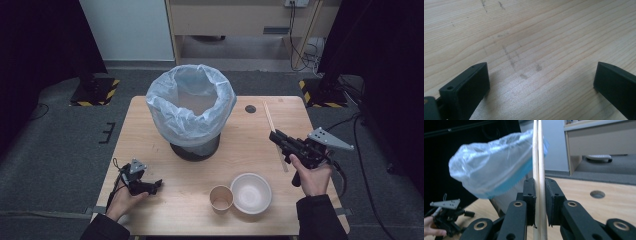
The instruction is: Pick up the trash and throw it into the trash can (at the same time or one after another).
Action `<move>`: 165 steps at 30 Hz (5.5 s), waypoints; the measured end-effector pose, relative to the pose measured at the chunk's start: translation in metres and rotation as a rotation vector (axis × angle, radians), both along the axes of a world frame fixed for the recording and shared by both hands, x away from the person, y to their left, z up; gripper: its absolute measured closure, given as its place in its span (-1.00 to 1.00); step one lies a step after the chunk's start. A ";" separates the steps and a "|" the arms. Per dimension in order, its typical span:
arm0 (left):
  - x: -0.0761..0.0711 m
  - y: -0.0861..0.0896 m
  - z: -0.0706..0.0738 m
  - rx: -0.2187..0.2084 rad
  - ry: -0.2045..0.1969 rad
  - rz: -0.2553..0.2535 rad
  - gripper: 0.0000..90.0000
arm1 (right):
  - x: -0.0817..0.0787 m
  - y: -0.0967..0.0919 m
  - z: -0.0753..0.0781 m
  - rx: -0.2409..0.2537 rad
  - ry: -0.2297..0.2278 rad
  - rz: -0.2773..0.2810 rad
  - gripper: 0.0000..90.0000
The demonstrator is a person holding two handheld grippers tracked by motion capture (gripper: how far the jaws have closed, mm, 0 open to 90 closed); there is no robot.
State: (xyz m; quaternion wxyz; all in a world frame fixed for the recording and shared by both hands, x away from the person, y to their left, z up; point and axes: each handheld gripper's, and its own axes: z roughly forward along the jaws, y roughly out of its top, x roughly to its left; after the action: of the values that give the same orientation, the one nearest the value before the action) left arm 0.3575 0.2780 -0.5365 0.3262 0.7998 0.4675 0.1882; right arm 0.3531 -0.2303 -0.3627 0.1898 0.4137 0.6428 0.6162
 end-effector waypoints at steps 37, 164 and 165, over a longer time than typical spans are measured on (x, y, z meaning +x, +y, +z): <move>0.000 0.000 0.000 0.000 -0.001 0.001 -1.00 | 0.040 0.047 0.081 0.084 -0.164 0.030 0.78; 0.001 -0.001 0.000 0.000 -0.001 -0.005 -1.00 | 0.118 0.141 0.121 0.024 -0.240 0.052 -0.07; 0.001 -0.001 0.000 0.000 -0.001 -0.006 -1.00 | 0.113 0.134 0.122 0.028 -0.240 0.047 -0.08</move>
State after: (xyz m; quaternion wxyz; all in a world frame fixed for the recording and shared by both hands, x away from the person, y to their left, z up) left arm 0.3583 0.2770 -0.5366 0.3270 0.8009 0.4651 0.1877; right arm 0.4661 -0.0962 -0.2410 0.2451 0.3242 0.6165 0.6743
